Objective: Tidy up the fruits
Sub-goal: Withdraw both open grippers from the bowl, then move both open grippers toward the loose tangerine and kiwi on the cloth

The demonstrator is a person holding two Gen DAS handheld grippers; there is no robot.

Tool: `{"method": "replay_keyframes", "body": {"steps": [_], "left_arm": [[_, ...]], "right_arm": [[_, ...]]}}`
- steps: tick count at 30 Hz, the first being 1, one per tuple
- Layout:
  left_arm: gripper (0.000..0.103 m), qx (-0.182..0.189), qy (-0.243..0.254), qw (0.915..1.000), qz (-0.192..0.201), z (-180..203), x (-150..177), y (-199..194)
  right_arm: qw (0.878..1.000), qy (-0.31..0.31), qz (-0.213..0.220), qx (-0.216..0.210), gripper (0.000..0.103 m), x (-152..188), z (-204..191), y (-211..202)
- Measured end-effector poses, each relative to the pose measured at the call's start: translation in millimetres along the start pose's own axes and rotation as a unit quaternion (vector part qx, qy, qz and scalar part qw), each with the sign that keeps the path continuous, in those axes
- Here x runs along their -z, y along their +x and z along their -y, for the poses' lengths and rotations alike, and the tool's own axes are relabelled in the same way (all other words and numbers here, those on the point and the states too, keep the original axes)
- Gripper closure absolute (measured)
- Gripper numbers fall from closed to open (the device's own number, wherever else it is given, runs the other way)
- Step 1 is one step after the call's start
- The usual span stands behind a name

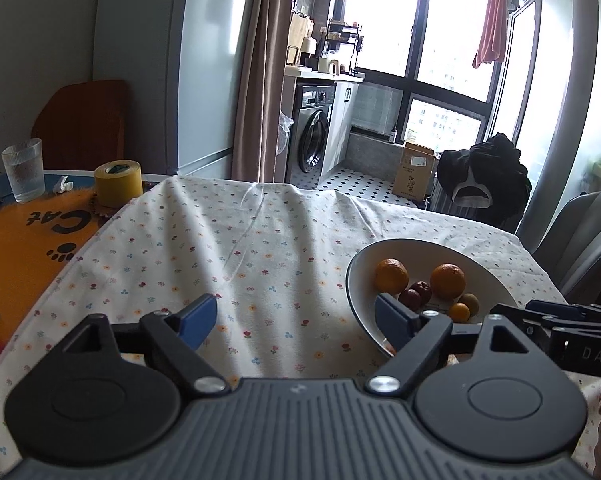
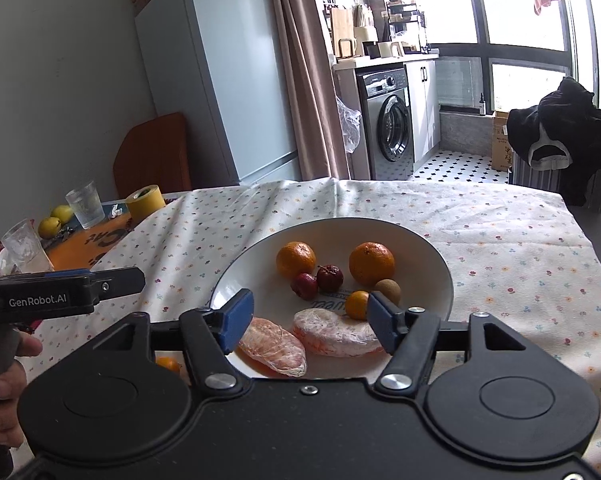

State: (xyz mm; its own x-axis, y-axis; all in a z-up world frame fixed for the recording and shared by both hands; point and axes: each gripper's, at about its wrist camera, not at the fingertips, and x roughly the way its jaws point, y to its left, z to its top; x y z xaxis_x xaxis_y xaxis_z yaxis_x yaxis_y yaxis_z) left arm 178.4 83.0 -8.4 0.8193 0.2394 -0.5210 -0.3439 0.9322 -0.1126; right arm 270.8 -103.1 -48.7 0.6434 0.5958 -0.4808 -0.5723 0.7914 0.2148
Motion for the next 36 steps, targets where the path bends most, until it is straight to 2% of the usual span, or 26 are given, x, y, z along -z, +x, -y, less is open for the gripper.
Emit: {"method": "replay_keyframes", "body": {"steps": [4, 7, 9, 11, 19, 21, 27, 36], "left_arm": [[0.013, -0.003, 0.004, 0.9999, 0.010, 0.6, 1.4, -13.2], [0.012, 0.002, 0.003, 0.9999, 0.014, 0.7, 1.3, -23.7], [0.011, 0.004, 0.005, 0.9998, 0.019, 1.3, 1.8, -32.4], [0.009, 0.004, 0.008, 0.9997, 0.024, 1.8, 3.4, -38.7], [0.008, 0.014, 0.013, 0.9996, 0.020, 2.6, 10.3, -55.2], [0.008, 0.016, 0.017, 0.9995, 0.023, 3.0, 11.7, -62.2], [0.006, 0.019, 0.021, 0.9991, 0.033, 1.7, 16.5, -84.6], [0.006, 0.027, 0.026, 0.9990, 0.026, -2.1, 30.0, -105.0]], "right_arm": [[1.000, -0.001, 0.014, -0.001, 0.022, 2.2, -0.5, -15.2], [1.000, 0.000, 0.016, 0.003, 0.019, 3.5, -1.8, -23.8], [1.000, 0.003, 0.022, 0.003, 0.010, 4.7, -0.8, -33.1], [1.000, 0.000, 0.028, 0.002, 0.008, 6.1, -1.7, -40.2], [0.999, 0.002, 0.032, 0.005, 0.005, 10.0, -2.7, -61.7], [0.999, 0.004, 0.036, 0.009, 0.000, 10.9, -4.4, -68.6], [0.999, 0.009, 0.046, 0.013, 0.000, 17.1, -10.9, -87.2], [0.999, 0.003, 0.046, 0.011, 0.000, 30.9, -24.3, -107.3]]}}
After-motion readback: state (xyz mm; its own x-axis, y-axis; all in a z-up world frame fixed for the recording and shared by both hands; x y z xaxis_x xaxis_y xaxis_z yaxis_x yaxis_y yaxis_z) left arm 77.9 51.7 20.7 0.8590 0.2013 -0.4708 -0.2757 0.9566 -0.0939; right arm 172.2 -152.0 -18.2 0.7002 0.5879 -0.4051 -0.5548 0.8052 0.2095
